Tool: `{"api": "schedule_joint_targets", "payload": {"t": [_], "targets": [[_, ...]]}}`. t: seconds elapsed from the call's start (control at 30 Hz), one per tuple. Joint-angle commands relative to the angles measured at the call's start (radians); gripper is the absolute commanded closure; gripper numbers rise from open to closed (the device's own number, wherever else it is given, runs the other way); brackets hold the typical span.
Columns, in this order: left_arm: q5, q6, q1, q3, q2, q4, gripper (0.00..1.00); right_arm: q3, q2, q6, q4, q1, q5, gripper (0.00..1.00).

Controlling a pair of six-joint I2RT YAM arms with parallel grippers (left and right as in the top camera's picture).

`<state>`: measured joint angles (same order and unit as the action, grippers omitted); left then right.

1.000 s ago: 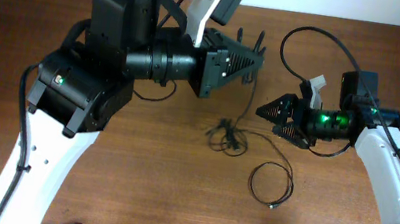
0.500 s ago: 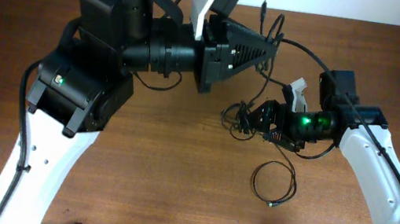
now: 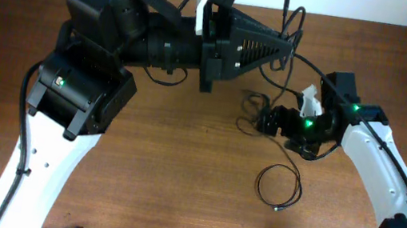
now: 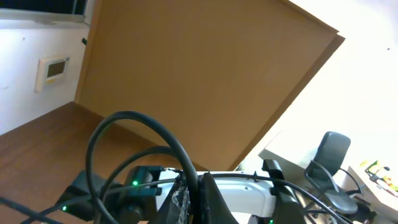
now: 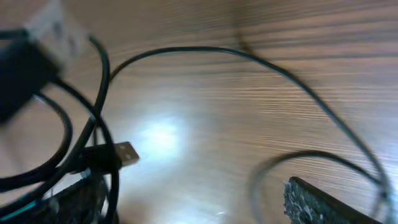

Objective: Untangle cables

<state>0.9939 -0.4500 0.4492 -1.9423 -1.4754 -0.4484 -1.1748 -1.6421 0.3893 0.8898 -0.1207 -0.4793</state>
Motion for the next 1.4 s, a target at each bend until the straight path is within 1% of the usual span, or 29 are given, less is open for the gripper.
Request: {"api": "schedule_joint_targets", "payload": {"t": [0.0, 0.07, 0.17, 0.23, 0.33, 0.43, 0.5, 0.53, 0.6, 0.67, 0.7, 0.77, 0.83, 0.9, 0.93, 1.0, 1.07, 1.13, 1.2, 1.27, 1.37], "targets": [[0.017, -0.005, -0.055, -0.017, 0.043, -0.01, 1.0, -0.006, -0.005, 0.065, 0.006, -0.002, 0.165, 0.08], [-0.01, -0.005, -0.09, -0.017, 0.043, -0.054, 1.0, -0.006, -0.005, 0.079, 0.013, 0.0, 0.185, 0.08], [-0.115, -0.005, -0.189, -0.016, 0.043, -0.18, 1.0, -0.006, -0.005, 0.091, 0.046, 0.026, 0.242, 0.08], [-0.143, -0.005, -0.245, -0.017, 0.043, -0.226, 1.0, -0.006, -0.005, 0.091, 0.061, 0.046, 0.26, 0.08], [-0.142, -0.01, -0.337, -0.017, 0.045, -0.277, 1.0, -0.006, -0.005, 0.091, 0.076, 0.093, 0.275, 0.07], [-0.101, -0.017, -0.389, -0.017, 0.047, -0.286, 1.0, -0.006, -0.005, 0.091, 0.086, 0.131, 0.274, 0.07], [-0.058, -0.051, -0.407, -0.016, 0.047, -0.286, 1.0, -0.006, -0.005, 0.09, 0.09, 0.143, 0.258, 0.07], [-0.038, -0.053, -0.407, -0.016, 0.047, -0.286, 1.0, -0.006, -0.005, 0.09, 0.09, 0.143, 0.241, 0.03], [0.019, -0.05, -0.395, -0.017, 0.047, -0.284, 1.0, -0.006, -0.005, 0.071, 0.08, 0.139, 0.172, 0.0], [0.116, -0.027, -0.374, -0.016, 0.047, -0.24, 1.0, -0.006, -0.005, 0.015, 0.058, 0.138, 0.058, 0.0], [0.171, -0.016, -0.357, -0.016, 0.047, -0.2, 1.0, -0.006, -0.005, -0.015, 0.046, 0.138, -0.007, 0.02], [0.289, -0.016, -0.32, -0.016, 0.047, -0.09, 1.0, -0.006, -0.005, -0.074, 0.024, 0.133, -0.127, 0.02], [0.363, -0.017, -0.288, -0.016, 0.047, 0.02, 1.0, -0.006, -0.005, -0.087, 0.021, 0.132, -0.162, 0.02], [0.37, -0.018, -0.269, -0.016, 0.047, 0.092, 1.0, -0.006, -0.005, -0.087, 0.022, 0.132, -0.161, 0.02], [0.355, -0.035, -0.264, -0.016, 0.047, 0.12, 1.0, -0.006, -0.005, -0.087, 0.023, 0.132, -0.161, 0.02], [0.304, -0.062, -0.264, -0.016, 0.047, 0.119, 1.0, -0.006, -0.005, -0.087, 0.026, 0.132, -0.161, 0.02], [0.269, -0.059, -0.264, -0.016, 0.047, 0.108, 1.0, -0.006, -0.005, -0.087, 0.03, 0.132, -0.161, 0.02], [0.19, -0.025, -0.264, -0.016, 0.043, 0.05, 1.0, -0.006, -0.005, -0.087, 0.036, 0.132, -0.161, 0.02], [0.05, 0.016, -0.264, -0.016, 0.042, -0.07, 1.0, -0.006, -0.005, -0.087, 0.04, 0.132, -0.16, 0.01], [-0.128, 0.059, -0.264, -0.016, 0.042, -0.198, 1.0, -0.006, -0.005, -0.087, 0.039, 0.132, -0.16, 0.02], [-0.339, 0.113, -0.264, -0.016, 0.042, -0.307, 1.0, -0.006, -0.005, -0.087, 0.039, 0.132, -0.16, 0.02]]}}
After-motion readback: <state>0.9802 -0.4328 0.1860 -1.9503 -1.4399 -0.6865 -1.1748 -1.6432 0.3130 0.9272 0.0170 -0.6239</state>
